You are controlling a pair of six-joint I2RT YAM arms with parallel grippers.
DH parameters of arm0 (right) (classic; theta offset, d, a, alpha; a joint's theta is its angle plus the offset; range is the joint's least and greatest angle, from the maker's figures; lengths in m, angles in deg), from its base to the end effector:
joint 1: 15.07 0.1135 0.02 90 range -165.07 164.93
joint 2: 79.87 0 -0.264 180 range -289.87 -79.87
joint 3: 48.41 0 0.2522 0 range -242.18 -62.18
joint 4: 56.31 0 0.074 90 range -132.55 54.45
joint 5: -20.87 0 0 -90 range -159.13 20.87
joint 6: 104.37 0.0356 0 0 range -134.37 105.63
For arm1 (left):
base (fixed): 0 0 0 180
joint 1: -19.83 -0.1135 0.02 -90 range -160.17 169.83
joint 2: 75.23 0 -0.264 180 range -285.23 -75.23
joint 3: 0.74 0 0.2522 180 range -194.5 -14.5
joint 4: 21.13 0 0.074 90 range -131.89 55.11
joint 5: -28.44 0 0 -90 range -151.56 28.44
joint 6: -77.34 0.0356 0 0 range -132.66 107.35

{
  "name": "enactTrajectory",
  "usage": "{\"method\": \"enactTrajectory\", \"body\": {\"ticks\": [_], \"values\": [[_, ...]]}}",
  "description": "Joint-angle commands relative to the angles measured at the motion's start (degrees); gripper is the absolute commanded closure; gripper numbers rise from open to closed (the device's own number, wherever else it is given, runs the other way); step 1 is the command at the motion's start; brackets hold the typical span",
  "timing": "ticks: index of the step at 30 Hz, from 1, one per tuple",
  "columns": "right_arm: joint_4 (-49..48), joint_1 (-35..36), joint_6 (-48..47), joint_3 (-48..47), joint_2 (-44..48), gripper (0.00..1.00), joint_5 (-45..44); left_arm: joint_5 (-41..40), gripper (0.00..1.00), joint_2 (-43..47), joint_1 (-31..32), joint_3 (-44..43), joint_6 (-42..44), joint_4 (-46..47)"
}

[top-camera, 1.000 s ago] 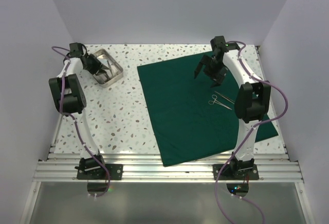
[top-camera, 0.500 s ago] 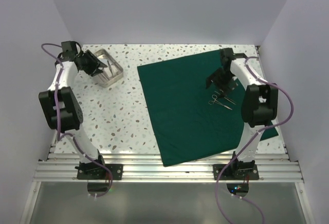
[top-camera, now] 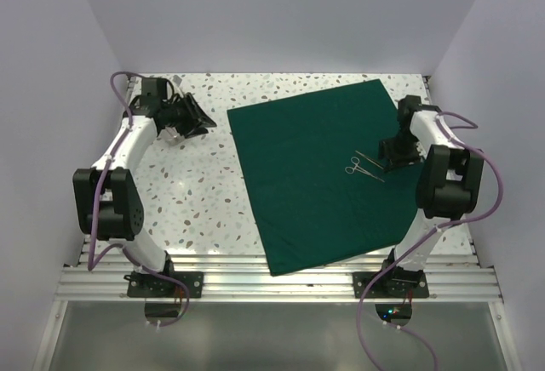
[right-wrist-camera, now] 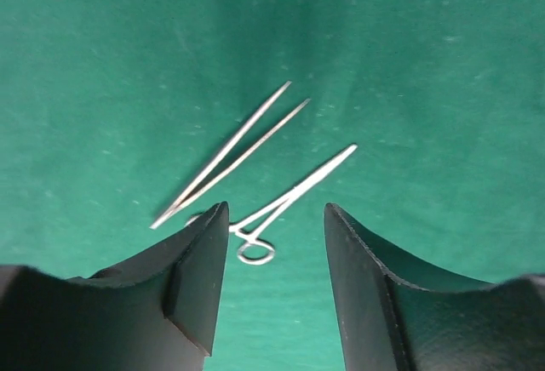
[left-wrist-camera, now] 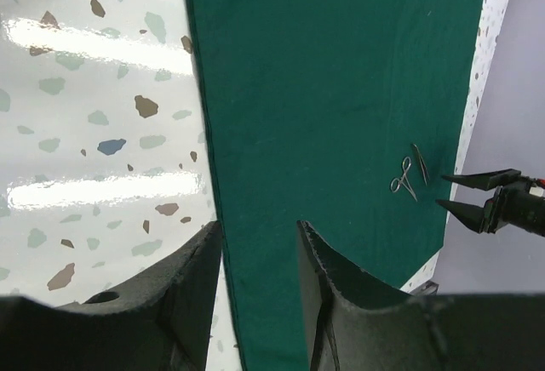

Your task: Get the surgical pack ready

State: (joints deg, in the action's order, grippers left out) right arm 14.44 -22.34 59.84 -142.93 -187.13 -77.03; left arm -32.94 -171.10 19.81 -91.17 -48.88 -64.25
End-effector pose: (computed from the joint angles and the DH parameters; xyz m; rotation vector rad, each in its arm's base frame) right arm 0.3532 -0.0500 0.2014 1.9471 2.2427 -0.0779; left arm 0.3677 -0.0169 0.2733 -0.5400 2.4142 -0.8864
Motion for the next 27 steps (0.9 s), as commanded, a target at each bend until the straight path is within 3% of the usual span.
{"method": "enactTrajectory", "body": {"ticks": [1, 16, 21, 26, 27], "values": [[-2.41, 0.06, 6.19, -1.42, -1.01, 0.48, -2.56, 0.82, 0.56, 0.34, -0.52, -0.50, 1.51, 1.06], [-1.36, 0.06, 12.79, -8.63, -10.33, 0.49, -0.01, 0.30, 0.57, -4.58, -0.43, -5.42, 1.51, -0.25], [-1.27, 0.06, 13.06, -9.16, -11.04, 0.61, 0.25, 0.21, 0.57, -5.72, -0.43, -6.48, 1.69, -0.52], [-1.36, 0.15, 12.97, -8.72, -11.65, 0.64, 1.13, 0.38, 0.57, -6.95, -0.43, -7.62, 1.86, -0.78], [-1.53, 0.15, 12.89, -8.46, -11.65, 0.69, 1.13, 0.47, 0.57, -7.04, -0.43, -7.97, 2.04, -0.87]]}}
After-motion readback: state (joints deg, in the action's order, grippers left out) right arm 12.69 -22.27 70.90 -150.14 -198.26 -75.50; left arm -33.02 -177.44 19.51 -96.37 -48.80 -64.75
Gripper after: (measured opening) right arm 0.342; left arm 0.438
